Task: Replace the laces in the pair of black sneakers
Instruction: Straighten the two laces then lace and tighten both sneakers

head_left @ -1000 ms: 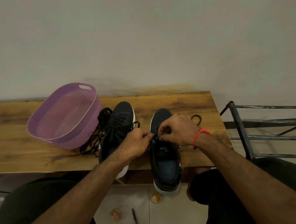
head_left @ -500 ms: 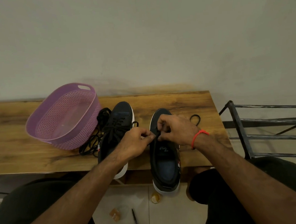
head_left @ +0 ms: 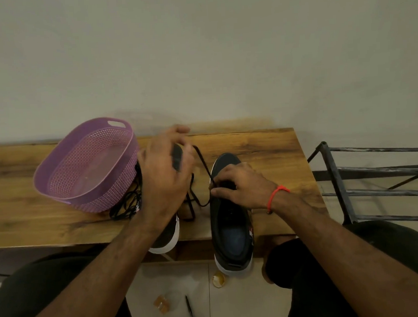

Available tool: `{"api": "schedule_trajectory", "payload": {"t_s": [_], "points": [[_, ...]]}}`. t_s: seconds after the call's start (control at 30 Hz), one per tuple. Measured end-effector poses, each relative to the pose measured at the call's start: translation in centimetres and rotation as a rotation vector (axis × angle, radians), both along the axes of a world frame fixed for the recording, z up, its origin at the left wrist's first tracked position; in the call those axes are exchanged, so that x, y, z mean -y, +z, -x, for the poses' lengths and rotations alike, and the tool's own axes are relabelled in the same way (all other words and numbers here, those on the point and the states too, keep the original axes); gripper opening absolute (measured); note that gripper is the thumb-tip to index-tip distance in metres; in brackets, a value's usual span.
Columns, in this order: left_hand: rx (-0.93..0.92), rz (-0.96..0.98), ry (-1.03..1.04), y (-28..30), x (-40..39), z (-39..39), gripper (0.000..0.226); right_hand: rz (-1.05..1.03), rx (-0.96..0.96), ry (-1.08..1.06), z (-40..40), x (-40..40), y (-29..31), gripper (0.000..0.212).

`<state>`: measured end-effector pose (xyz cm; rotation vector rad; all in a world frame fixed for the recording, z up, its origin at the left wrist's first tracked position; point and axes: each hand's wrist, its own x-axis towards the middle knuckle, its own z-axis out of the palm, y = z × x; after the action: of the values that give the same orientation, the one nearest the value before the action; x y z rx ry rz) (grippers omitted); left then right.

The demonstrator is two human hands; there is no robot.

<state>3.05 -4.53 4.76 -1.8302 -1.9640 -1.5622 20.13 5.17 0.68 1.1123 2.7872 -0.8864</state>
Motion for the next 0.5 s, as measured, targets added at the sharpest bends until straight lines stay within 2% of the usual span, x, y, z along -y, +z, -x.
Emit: {"api": "schedule_trajectory", "payload": {"t_s": [0.07,0.1,0.17,0.23,0.3,0.4,0.5], "points": [[0.232,-0.107,-0.035,0.7,0.0,0.0,0.006,0.004,-0.002,-0.008,-0.1,0.1,0.4,0.035],[0.337,-0.065,-0.029,1.0,-0.1,0.1,0.005,-0.015,-0.017,-0.015,-0.1,0.1,0.6,0.031],[0.433,0.255,0.002,0.4,-0.6,0.8,0.006,-0.065,-0.151,-0.046,-0.2,0.1,0.9,0.024],[0.378,0.688,-0.085,-1.3,-0.9,1.4,0.009,-0.029,-0.442,-0.132,0.0,0.4,1.3,0.017],[0.380,0.880,-0.261,-2.9,-0.8,1.2,0.013,0.030,-0.682,-0.191,0.2,0.6,1.7,0.011],[0.449,0.938,-0.368,-3.1,-0.7,-0.4,0.019,0.059,-0.794,-0.168,0.3,0.8,2.2,0.007],[0.335,0.880,-0.302,-2.6,-0.8,-1.1,0.014,0.125,-0.745,-0.174,0.3,0.8,2.0,0.010]]}}
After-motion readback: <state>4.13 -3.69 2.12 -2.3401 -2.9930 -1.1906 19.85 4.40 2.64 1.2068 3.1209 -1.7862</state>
